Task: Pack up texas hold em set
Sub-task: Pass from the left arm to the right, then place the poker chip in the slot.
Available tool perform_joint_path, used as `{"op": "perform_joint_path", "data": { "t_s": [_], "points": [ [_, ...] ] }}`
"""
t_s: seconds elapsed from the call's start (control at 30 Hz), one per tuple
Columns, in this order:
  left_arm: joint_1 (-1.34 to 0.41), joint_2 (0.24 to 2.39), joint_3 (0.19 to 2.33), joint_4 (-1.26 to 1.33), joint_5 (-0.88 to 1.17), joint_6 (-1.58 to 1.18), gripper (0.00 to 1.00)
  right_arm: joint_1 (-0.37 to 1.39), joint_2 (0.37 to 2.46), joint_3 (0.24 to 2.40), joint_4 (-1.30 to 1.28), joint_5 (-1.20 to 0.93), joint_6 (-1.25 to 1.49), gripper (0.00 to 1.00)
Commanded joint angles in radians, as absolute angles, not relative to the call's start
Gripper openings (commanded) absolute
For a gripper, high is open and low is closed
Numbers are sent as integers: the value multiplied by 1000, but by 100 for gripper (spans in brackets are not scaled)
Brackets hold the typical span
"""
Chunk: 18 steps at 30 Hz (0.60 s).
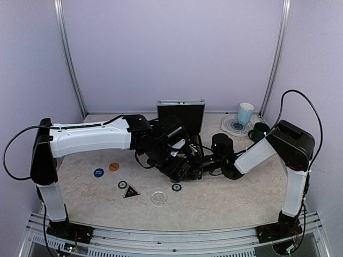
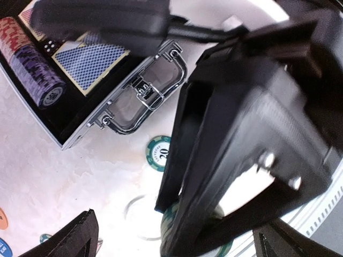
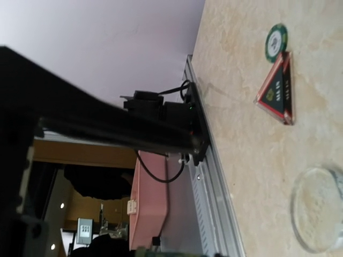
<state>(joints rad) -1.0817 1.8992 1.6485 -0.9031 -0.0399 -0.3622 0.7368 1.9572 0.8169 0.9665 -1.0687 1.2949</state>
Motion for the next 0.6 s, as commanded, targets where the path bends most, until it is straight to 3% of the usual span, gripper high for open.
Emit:
{"op": "perform_joint_path", "data": {
  "t_s": [0.0, 0.23, 0.57],
  "points": [
    [-1047, 1806, 1594, -852, -44, -374, 99, 699, 1898, 829, 874, -1077, 1199, 7],
    [-952, 1631, 1492, -744, 30, -398, 99, 637, 1868, 943, 511, -1018, 937, 6],
    [-685, 1425, 1326, -673, 40, -422, 99, 626, 1925, 1334, -101, -779, 451, 5]
  ]
}}
